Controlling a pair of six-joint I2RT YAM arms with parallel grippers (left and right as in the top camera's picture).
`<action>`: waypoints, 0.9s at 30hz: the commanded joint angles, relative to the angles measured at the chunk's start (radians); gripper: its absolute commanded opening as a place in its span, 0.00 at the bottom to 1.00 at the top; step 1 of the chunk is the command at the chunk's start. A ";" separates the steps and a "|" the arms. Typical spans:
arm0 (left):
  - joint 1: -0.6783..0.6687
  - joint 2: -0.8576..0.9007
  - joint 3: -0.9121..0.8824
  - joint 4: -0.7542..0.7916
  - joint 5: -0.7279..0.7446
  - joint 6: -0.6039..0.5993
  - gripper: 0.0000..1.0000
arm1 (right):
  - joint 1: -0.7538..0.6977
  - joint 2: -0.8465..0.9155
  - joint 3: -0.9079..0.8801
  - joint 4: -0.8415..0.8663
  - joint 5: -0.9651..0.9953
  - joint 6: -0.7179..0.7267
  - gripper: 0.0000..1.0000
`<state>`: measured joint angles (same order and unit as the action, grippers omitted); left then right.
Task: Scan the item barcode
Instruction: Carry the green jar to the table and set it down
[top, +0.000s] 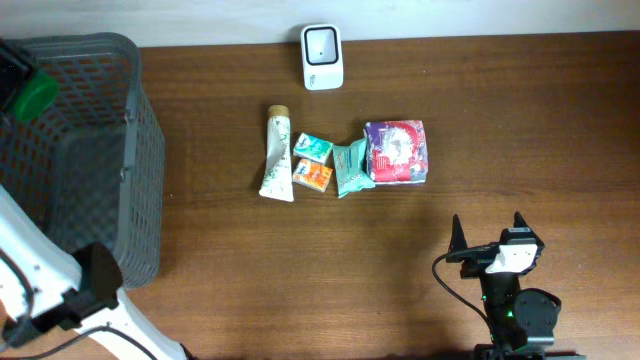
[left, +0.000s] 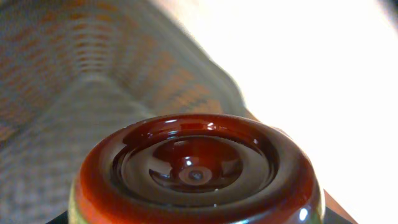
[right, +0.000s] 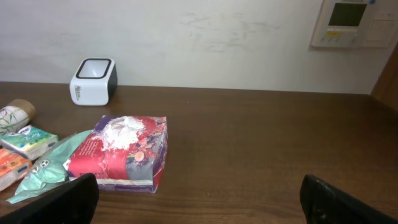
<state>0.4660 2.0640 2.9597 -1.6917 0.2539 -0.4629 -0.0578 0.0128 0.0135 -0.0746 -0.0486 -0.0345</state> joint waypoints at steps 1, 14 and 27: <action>-0.142 -0.117 0.036 0.004 0.117 0.024 0.52 | 0.006 -0.006 -0.008 -0.001 0.005 0.002 0.99; -1.169 0.270 -0.380 0.012 -0.134 0.024 0.52 | 0.006 -0.006 -0.008 -0.001 0.005 0.002 0.99; -1.325 0.546 -0.522 0.074 -0.174 0.055 0.99 | 0.006 -0.006 -0.008 -0.001 0.005 0.002 0.99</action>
<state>-0.8680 2.5965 2.4310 -1.5875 0.0879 -0.4389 -0.0578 0.0128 0.0135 -0.0746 -0.0486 -0.0341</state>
